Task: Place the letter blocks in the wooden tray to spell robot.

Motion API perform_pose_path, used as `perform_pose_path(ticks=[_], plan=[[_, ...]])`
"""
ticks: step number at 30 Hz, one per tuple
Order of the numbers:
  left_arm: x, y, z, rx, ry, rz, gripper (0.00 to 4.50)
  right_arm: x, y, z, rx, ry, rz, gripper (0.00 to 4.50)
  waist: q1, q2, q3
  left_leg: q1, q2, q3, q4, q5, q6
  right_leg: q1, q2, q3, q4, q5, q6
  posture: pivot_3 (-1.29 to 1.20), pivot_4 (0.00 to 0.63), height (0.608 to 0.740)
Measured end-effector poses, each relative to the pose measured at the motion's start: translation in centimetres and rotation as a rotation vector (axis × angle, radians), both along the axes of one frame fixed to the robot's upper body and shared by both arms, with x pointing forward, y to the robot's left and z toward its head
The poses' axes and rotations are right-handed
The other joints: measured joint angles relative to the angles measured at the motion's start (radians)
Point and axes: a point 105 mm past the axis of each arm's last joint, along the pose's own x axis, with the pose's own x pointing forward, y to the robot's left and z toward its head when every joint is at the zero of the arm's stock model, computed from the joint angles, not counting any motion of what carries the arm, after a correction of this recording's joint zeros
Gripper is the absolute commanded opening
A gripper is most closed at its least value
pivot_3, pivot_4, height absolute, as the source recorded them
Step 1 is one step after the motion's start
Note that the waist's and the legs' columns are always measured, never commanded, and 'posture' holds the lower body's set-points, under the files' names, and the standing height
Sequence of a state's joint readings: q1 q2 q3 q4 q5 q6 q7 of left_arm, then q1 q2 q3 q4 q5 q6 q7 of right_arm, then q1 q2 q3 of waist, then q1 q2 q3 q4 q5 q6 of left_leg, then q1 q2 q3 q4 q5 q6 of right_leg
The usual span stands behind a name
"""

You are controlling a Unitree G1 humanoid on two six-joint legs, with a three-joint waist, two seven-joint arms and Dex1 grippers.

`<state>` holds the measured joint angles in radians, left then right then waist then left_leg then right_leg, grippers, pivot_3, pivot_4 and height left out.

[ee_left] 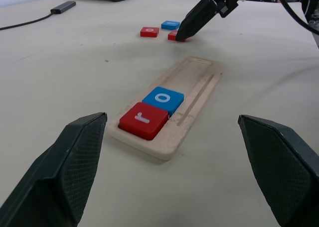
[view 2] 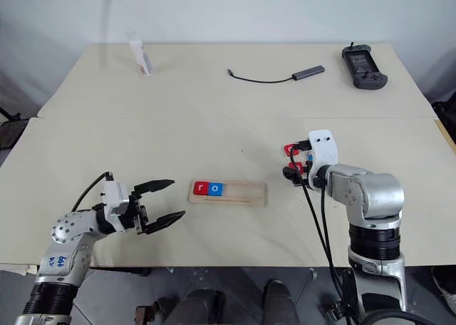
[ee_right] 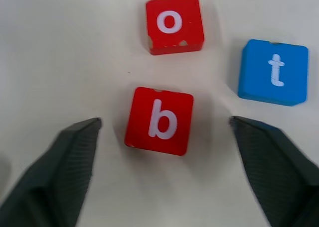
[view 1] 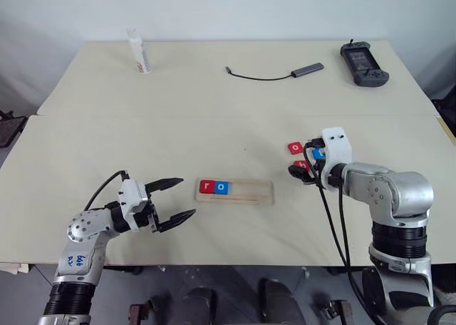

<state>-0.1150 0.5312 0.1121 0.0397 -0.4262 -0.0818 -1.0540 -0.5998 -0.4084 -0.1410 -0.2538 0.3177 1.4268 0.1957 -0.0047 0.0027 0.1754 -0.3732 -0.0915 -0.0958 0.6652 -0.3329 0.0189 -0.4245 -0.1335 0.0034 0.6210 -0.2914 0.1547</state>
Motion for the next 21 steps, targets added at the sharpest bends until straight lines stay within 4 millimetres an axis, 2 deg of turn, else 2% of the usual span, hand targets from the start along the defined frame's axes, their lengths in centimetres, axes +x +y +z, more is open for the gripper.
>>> perform_pose_path(ticks=[5, 12, 17, 21], plan=[[-0.2, -0.3, 0.4, 0.005, -0.014, -0.010, 4.50, 0.1, -0.7, -0.2, -0.022, -0.021, -0.040, 1.52, 0.000, 0.000, 0.000, 0.000, 0.000, 0.001, 0.000, 0.000, 0.000, 0.000, 0.000, 0.000, 0.000, 0.000, 0.000, 0.00, 0.150, 0.740], [-0.8, -0.6, 0.3, -0.002, -0.004, -0.058, 4.50, -0.6, -0.8, -0.5, -0.023, -0.047, -0.032, 1.47, 0.001, 0.000, 0.000, 0.000, 0.000, 0.001, 0.000, 0.000, 0.000, 0.000, 0.000, 0.001, 0.000, 0.000, 0.000, 0.00, 0.150, 0.740], [-1.4, -1.3, 0.3, -0.015, 0.010, -0.143, 4.50, -3.4, -1.7, -0.9, -0.040, -0.010, -0.042, 1.47, 0.004, 0.000, 0.000, -0.001, 0.000, 0.001, 0.000, 0.000, 0.000, -0.001, 0.000, 0.001, 0.000, 0.000, 0.000, 0.00, 0.150, 0.740], [-0.9, -1.8, 0.1, -0.012, 0.027, -0.198, 4.50, -5.8, -2.5, -0.6, -0.064, -0.020, -0.092, 1.47, 0.005, 0.000, 0.000, -0.001, 0.000, 0.001, 0.000, 0.000, 0.000, -0.001, 0.000, 0.001, 0.000, 0.000, 0.000, 0.00, 0.150, 0.740]])
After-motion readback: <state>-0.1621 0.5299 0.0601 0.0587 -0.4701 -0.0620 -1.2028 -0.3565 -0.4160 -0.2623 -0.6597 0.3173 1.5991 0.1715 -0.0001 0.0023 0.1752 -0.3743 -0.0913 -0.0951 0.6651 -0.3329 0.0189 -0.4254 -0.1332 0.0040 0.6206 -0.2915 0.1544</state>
